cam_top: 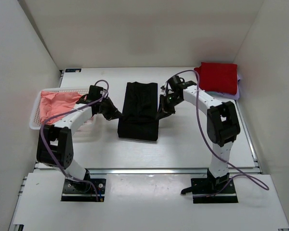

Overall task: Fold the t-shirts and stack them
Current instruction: Fold the folded rectangular tshirt in 1/3 of the way

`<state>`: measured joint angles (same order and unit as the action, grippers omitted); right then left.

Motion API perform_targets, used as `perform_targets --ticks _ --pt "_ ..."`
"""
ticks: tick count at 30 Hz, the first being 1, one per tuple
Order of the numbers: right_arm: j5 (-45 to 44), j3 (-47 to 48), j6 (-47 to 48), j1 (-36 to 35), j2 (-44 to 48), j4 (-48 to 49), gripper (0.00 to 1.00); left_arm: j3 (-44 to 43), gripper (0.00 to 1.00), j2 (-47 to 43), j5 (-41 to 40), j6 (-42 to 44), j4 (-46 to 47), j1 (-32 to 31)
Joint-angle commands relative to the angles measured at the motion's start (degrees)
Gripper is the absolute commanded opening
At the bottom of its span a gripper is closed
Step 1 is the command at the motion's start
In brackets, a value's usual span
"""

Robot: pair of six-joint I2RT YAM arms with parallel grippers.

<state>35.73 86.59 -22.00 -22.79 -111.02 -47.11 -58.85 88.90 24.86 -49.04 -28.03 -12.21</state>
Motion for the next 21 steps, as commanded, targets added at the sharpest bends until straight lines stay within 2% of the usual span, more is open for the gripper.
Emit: perform_targets --ticks 1,3,5,6,7,8,9,10,12,14,15,18,21 --pt "0.6 6.0 1.3 1.6 -3.6 -2.1 0.0 -4.2 0.0 2.8 -1.4 1.2 0.8 1.2" --pt "1.0 9.4 1.3 2.2 -6.1 -2.6 0.0 -6.0 0.0 5.1 -2.0 1.3 1.4 1.6" --pt "1.4 11.4 1.0 3.3 -8.0 -2.0 0.0 -7.4 0.15 8.5 -1.4 1.6 2.8 2.5" --pt "1.9 12.6 0.6 3.5 -8.4 -1.3 0.01 -8.3 0.16 9.4 -0.5 1.7 4.1 2.8" --pt "1.7 13.3 0.4 4.0 -8.9 -0.8 0.06 -9.7 0.18 11.1 0.2 1.3 4.6 3.1" --pt "1.5 14.7 -0.1 4.3 -9.3 -0.5 0.12 -10.1 0.23 12.6 1.1 0.6 5.8 4.0" --pt "0.8 16.4 -0.6 5.0 -10.0 0.0 0.23 -11.8 0.31 14.4 1.8 -0.1 7.3 3.8" --pt "-0.4 17.8 -0.8 4.8 -10.0 0.4 0.27 -13.3 0.36 14.8 3.1 -0.4 8.2 3.7" --pt "-0.9 17.7 -3.1 6.8 -9.5 2.6 0.28 -15.2 0.31 17.2 4.4 -2.7 11.6 4.1" --pt "-0.6 15.3 -6.4 8.0 -6.9 7.4 0.33 -16.7 0.35 17.9 5.8 -4.9 14.4 4.3" --pt "-0.5 13.2 -8.4 8.9 -6.1 10.4 0.34 -17.5 0.4 18.8 6.3 -6.0 15.5 4.6" --pt "-2.2 7.2 -10.0 9.6 -1.5 15.2 0.35 -16.3 0.36 17.0 7.6 -8.0 17.8 4.7" --pt "-4.7 1.5 -9.4 8.9 3.0 15.6 0.35 -12.4 0.42 13.7 7.6 -7.9 18.7 4.8"
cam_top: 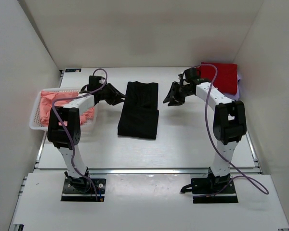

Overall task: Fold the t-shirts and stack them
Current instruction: Fold the folded rectangular tshirt in 1/3 of the way

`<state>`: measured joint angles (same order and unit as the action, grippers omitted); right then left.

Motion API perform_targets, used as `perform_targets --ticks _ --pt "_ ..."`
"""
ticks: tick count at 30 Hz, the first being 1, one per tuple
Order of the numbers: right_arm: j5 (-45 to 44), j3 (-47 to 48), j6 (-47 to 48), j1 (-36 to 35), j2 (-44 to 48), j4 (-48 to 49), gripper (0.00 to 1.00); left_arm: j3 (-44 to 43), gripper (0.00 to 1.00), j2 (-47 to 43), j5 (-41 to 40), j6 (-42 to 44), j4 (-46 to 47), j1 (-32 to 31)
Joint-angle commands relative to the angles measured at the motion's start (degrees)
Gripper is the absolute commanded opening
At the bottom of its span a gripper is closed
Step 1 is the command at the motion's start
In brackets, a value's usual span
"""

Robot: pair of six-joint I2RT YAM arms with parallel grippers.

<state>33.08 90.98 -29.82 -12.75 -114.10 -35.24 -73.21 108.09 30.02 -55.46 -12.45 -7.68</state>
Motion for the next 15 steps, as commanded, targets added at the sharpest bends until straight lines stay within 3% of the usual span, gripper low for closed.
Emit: perform_targets --ticks 1,4,7,15 --pt "-2.2 -6.0 -1.6 -1.7 7.7 4.0 0.36 4.3 0.42 -7.3 2.8 -2.2 3.1 0.2" --pt "-4.1 -14.9 -1.8 -3.8 10.9 5.4 0.39 10.5 0.42 -11.6 2.0 -1.2 1.2 -0.7" --pt "-4.9 -21.7 -3.0 -8.7 14.1 8.1 0.49 17.6 0.55 -18.8 -1.4 4.9 -3.8 -1.6" --pt "-5.1 -37.4 -14.1 -16.1 18.9 17.9 0.55 26.0 0.59 -26.6 -8.8 12.2 -8.1 -3.6"
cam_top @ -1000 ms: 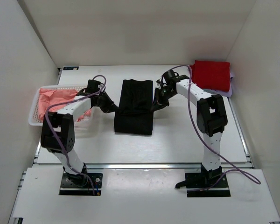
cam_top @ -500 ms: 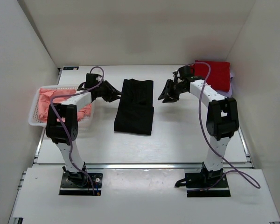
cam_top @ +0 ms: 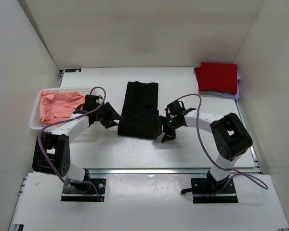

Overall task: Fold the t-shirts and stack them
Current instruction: Fold the folded rectangular tshirt in 1/3 of the way

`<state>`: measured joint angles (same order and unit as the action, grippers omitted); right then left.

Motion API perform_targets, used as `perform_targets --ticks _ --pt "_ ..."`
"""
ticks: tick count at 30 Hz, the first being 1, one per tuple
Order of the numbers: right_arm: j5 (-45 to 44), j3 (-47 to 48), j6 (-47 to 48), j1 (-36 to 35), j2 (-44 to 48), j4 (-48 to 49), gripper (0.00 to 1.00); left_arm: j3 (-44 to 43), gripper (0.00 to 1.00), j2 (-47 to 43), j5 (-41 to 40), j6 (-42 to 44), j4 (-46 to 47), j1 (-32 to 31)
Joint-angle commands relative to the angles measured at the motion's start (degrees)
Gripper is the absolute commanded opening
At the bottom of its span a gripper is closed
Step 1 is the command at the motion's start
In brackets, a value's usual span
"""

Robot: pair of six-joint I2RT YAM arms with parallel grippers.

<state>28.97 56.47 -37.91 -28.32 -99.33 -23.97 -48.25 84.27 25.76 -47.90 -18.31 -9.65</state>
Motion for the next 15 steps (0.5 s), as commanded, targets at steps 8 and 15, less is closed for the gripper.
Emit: perform_targets --ticks 8,15 --pt "-0.8 -10.6 -12.9 -0.8 5.7 13.7 0.55 8.3 0.6 -6.0 -9.6 4.7 -3.8 -2.0" --pt "-1.2 -10.8 -14.0 -0.2 4.1 15.2 0.55 9.9 0.61 -3.7 -9.8 3.3 -1.9 -3.8"
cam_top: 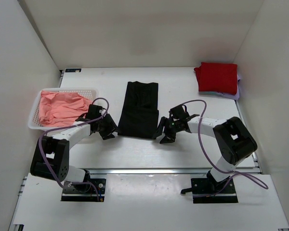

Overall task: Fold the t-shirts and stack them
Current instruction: Fold the folded rectangular tshirt in 1/3 of the way, then grab one side of the 2/3 rectangular tshirt with both arms

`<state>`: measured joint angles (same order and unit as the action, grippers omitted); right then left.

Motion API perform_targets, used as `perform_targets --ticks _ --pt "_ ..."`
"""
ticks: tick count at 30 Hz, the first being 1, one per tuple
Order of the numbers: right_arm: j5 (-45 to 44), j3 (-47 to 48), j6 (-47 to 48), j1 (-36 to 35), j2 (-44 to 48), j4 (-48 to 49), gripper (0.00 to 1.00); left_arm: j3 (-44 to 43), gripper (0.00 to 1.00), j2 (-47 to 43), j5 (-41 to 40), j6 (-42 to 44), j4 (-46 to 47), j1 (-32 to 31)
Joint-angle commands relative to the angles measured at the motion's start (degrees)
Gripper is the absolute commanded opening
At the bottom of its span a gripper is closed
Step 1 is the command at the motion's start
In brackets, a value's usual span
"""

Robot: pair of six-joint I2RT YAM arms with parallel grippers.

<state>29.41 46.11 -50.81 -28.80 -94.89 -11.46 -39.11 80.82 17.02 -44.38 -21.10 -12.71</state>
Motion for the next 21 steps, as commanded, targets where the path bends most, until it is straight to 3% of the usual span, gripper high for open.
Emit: perform_targets --ticks 1,9,12,13,14,15,16,21 --pt "-1.5 -0.2 -1.3 0.4 -0.9 2.8 0.54 0.2 0.61 0.3 -1.1 -0.3 1.6 -1.3" --pt "-1.9 0.7 -1.9 -0.6 -2.9 2.7 0.49 -1.8 0.57 6.1 -3.2 -2.7 3.7 -2.1" --pt "-2.2 0.9 -1.7 -0.5 -3.8 3.5 0.45 -3.9 0.47 8.5 -5.0 -3.5 4.3 -3.9" --pt "-1.8 0.9 -1.7 -0.3 -4.3 3.7 0.43 -4.8 0.39 9.4 -5.2 -3.3 4.6 -4.8" --pt "-1.5 1.3 -1.2 0.2 -4.5 3.6 0.4 -5.9 0.25 10.6 -5.7 -3.2 4.6 -5.1" --pt "-1.2 1.8 -0.8 0.4 -4.9 3.8 0.12 -6.9 0.17 11.0 -6.1 -2.6 4.6 -5.6" --pt "-1.2 2.2 -0.3 0.8 -5.2 3.2 0.0 -8.0 0.02 11.5 -6.2 -3.2 4.2 -5.7" --pt "-2.3 5.6 3.8 2.2 -4.4 0.1 0.0 -10.1 0.0 10.6 -5.7 -2.1 1.3 -5.7"
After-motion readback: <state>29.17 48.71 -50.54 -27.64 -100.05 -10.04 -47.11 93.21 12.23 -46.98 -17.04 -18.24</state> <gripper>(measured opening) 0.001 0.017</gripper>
